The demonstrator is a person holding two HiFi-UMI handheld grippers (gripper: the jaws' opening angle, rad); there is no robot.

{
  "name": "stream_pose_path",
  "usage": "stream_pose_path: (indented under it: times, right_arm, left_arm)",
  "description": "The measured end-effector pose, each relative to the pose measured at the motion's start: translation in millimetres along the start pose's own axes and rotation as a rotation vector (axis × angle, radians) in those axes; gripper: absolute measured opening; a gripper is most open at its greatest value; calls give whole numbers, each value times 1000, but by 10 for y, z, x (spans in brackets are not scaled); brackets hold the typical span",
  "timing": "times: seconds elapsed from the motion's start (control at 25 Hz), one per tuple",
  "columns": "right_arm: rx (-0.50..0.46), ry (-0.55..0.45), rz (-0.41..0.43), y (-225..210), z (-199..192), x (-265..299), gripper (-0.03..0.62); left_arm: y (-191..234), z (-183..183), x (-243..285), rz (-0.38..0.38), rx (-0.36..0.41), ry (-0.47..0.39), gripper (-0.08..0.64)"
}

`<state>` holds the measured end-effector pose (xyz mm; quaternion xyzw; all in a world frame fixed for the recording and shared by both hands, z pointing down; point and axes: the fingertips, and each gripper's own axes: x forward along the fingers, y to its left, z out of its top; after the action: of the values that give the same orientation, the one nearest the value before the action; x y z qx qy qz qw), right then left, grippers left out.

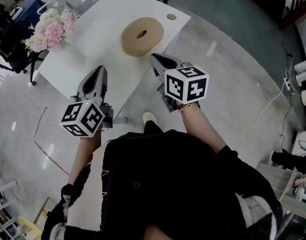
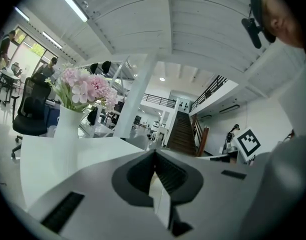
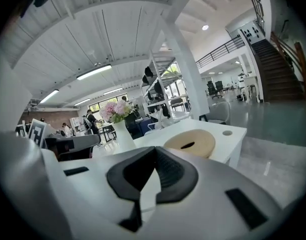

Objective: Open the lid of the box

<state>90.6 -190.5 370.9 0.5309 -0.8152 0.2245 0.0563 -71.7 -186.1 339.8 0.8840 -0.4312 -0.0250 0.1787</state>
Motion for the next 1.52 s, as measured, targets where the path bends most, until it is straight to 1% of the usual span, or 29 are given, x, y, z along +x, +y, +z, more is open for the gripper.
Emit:
stream_pose_path:
  times: [0.12,0.24,0.4,0.68,0.84,1.04,1.2,1.28,1.36,1.52]
  right_arm:
    - [-5,2,19,-110,103,140,3]
    - [-8,11,45,-199,189,315,3]
    - [-16,37,83,-309,292,567,3]
    - [-39,65,139,-403,336,891,3]
    - [-53,100,175,-381,299,1071,3]
    - [-96,172,210,-322,171,1300,3]
    - [-114,218,229,-300,57,1440,3]
    - [-128,244,227,-308,-7,1495,3]
    - [-153,266,213,-325,-53,1557,3]
    - [-212,282,190,-338,-117,1652,5]
  left_arm:
    - [36,47,156,15,4,-8,9]
    - [113,97,285,45,16,-13,9]
    - [244,177,436,88,-1,-35,9]
    - [397,187,572,140,-4,-70,10]
    - [520,172,573,178,-22,-86,11]
    - [705,173,473,244,-49,-110,11]
    - [822,142,416,285,-30,-101,11]
    - [895,98,394,307,-31,-88,11]
    - [978,68,381,324,-51,-86,11]
    - [1085,28,400,333,-56,-73,11]
